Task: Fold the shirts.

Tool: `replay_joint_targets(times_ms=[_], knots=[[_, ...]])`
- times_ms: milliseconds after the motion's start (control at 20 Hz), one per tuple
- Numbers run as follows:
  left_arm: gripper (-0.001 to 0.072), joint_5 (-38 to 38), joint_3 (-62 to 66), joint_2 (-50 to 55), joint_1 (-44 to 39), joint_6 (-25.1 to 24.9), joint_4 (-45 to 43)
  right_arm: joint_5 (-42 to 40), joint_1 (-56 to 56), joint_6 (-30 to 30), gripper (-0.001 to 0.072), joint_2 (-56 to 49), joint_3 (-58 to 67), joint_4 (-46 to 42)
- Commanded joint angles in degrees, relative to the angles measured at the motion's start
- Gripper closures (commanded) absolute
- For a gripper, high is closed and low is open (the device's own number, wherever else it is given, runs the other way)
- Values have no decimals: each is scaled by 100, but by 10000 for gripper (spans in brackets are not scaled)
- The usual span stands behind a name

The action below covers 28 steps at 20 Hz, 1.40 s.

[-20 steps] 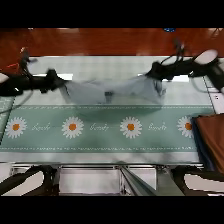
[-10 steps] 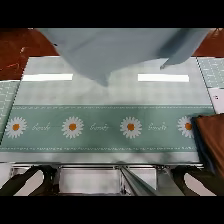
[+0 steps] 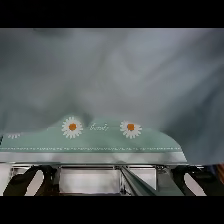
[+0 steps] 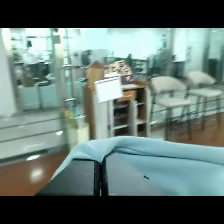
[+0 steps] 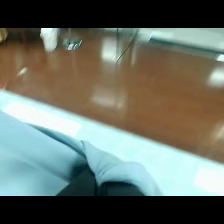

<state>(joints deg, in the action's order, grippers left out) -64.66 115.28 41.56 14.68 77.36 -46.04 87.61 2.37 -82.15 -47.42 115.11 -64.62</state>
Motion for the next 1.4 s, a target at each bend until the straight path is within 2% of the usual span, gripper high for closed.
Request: replay_joint_targets(times_ms=[0,150,300,400,550,650,800,1000,1200,1250,1300,1350], knots=[[688,-942,-92,-264,4,402,-929,490,2,-68,688,92,-474,413],[688,-1537,-1252,-254,4,590,-922,179,2,85,688,87,-1779,715],[688,-1327,-3150,-181,-2,588,-903,-463,2,299,688,-168,-3445,815],[688,-501,-4411,7,-20,586,-901,-1012,2,601,688,-713,-4225,944],[688,1403,-5746,750,-94,588,-748,-1727,4,1056,688,-2170,-4299,1298],[688,2186,-5886,1552,-221,586,-538,-2203,2,1134,688,-3215,-3943,1569],[688,2946,-5565,2802,-496,586,-402,-2511,2,1082,688,-4640,-2990,1915],[688,3235,-4697,4133,-691,588,-393,-2916,0,774,688,-5980,-1694,2756],[687,3204,-4234,4787,-802,588,-46,-3480,-4,605,687,-6610,-1163,3595],[655,3213,-4232,4843,-831,586,114,-3609,11,608,618,-6669,-1154,3755],[420,3180,-4232,4865,-852,588,151,-3687,31,605,376,-6693,-1154,3810],[202,3110,-4210,4863,-822,584,149,-3679,81,614,300,-6693,-1137,3871]])
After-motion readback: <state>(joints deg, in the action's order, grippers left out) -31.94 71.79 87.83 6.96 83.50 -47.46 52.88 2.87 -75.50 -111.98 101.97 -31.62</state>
